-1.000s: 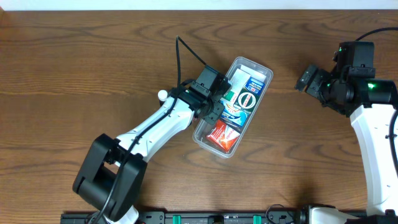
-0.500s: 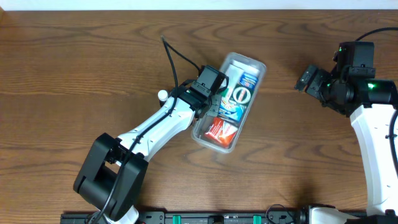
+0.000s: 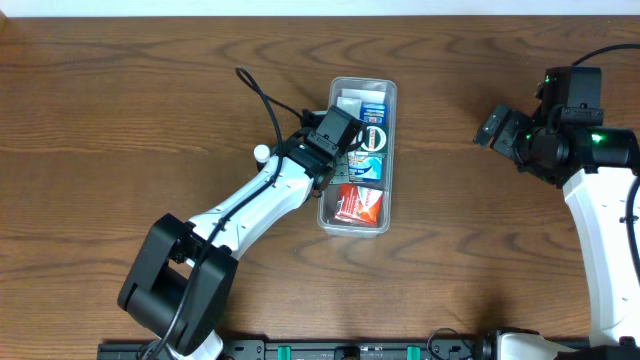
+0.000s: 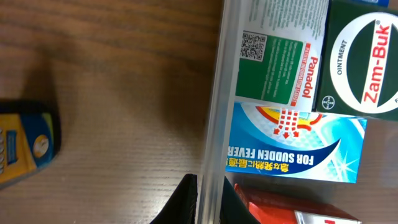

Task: Pack container
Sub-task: 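Lift the left gripper out and move it toward the white-capped bottle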

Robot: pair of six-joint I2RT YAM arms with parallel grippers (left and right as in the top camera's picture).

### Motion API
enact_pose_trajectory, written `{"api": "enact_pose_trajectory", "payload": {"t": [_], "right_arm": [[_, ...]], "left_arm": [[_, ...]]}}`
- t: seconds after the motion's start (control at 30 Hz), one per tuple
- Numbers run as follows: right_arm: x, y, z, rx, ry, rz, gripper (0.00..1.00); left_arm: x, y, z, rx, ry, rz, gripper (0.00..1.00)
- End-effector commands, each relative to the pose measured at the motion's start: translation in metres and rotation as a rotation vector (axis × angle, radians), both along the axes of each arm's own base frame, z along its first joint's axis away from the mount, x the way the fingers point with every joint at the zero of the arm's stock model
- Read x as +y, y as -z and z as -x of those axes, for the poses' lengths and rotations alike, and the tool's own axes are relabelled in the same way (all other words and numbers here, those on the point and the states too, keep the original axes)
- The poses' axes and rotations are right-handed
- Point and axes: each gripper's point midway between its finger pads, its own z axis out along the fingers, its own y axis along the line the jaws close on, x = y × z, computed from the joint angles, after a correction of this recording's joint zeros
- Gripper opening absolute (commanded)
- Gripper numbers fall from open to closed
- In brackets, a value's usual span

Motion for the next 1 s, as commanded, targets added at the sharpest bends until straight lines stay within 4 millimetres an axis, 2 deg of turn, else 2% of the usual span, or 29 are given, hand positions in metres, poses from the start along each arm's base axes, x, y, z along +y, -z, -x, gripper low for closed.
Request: {"api": "enact_pose_trajectory", "payload": {"t": [0.0, 0.13, 0.27, 0.33, 0.5, 0.7, 0.73, 0.83, 0.9, 0.97], "right_arm": [[-0.001, -0.006, 0.001, -0.018, 0.010, -0.004, 0.99], [-0.001, -0.006, 0.001, -0.018, 0.010, -0.004, 0.99], [-0.001, -0.006, 0.001, -0.018, 0.010, -0.004, 0.99], [-0.001, -0.006, 0.001, -0.018, 0.010, -0.004, 0.99], [-0.001, -0.006, 0.001, -0.017, 0.010, -0.004, 0.99], [-0.001, -0.006, 0.001, -0.018, 0.010, -0.004, 0.99], [-0.001, -0.006, 0.001, -0.018, 0.010, -0.004, 0.99], [-0.001, -0.006, 0.001, -0.018, 0.010, -0.004, 0.99], [-0.001, -0.006, 0.001, -0.017, 0.010, -0.004, 0.99], [-0.001, -0.006, 0.001, -0.018, 0.010, -0.004, 0.99]], "left_arm": [[0.013, 0.005, 0.002, 0.007, -0.074, -0.032, 0.11], [0.014, 0.005, 0.002, 0.008, -0.074, -0.035, 0.12], [0.012, 0.003, 0.003, 0.010, -0.069, -0.023, 0.41], [0.011, -0.002, 0.002, -0.002, -0.070, -0.015, 0.46], [0.003, -0.032, 0.001, -0.046, -0.047, 0.059, 0.55], [0.007, -0.084, 0.009, -0.134, -0.008, 0.112, 0.56], [0.011, -0.092, 0.010, -0.159, 0.004, 0.097, 0.57], [0.042, -0.115, 0.009, -0.244, -0.044, -0.010, 0.77], [0.061, -0.121, 0.007, -0.264, -0.070, -0.067, 0.81], [0.078, -0.117, 0.005, -0.244, -0.074, -0.110, 0.82]]}}
